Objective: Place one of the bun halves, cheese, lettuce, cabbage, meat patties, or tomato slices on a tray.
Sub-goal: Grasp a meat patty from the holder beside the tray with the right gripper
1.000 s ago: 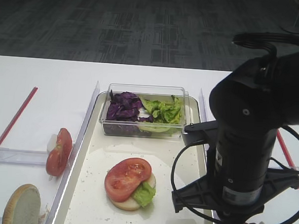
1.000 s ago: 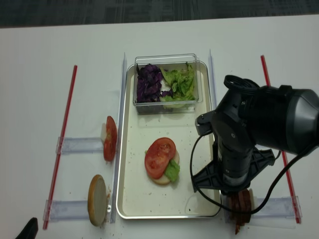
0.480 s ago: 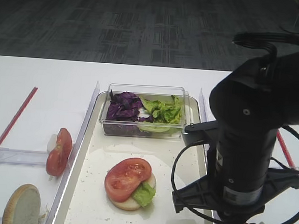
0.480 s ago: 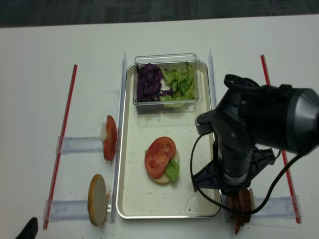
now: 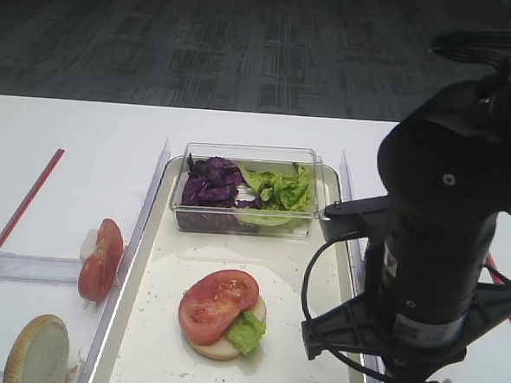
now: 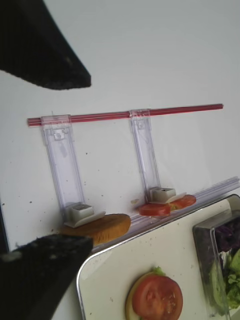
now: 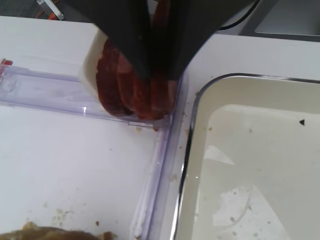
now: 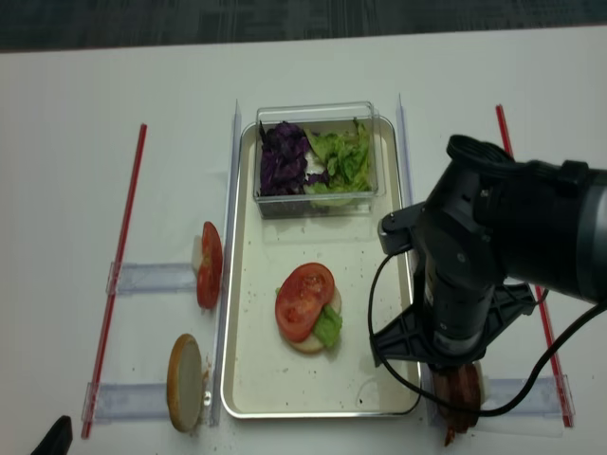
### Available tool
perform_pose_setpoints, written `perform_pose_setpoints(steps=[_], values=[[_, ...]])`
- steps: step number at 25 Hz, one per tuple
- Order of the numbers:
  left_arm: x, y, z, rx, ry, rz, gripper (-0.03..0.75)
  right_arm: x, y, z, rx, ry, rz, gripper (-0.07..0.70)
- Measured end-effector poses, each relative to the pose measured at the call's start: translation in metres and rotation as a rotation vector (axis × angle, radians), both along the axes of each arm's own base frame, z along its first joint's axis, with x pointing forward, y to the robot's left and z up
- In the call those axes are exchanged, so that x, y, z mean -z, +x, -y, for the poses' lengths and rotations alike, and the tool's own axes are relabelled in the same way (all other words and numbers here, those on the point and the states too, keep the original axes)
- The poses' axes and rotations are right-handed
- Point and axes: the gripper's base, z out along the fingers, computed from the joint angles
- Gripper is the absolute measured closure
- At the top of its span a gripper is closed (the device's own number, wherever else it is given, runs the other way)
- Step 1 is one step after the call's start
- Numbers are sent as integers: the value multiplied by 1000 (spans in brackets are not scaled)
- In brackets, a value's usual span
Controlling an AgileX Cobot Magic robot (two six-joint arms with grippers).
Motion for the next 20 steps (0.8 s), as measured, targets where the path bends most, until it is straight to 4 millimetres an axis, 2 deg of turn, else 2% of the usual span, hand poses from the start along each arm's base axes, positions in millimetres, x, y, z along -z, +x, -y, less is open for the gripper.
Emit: perform_pose_setpoints(steps=[20], values=[[0, 0, 0, 0, 0, 0, 170, -1, -1, -1, 4, 11, -6, 519]])
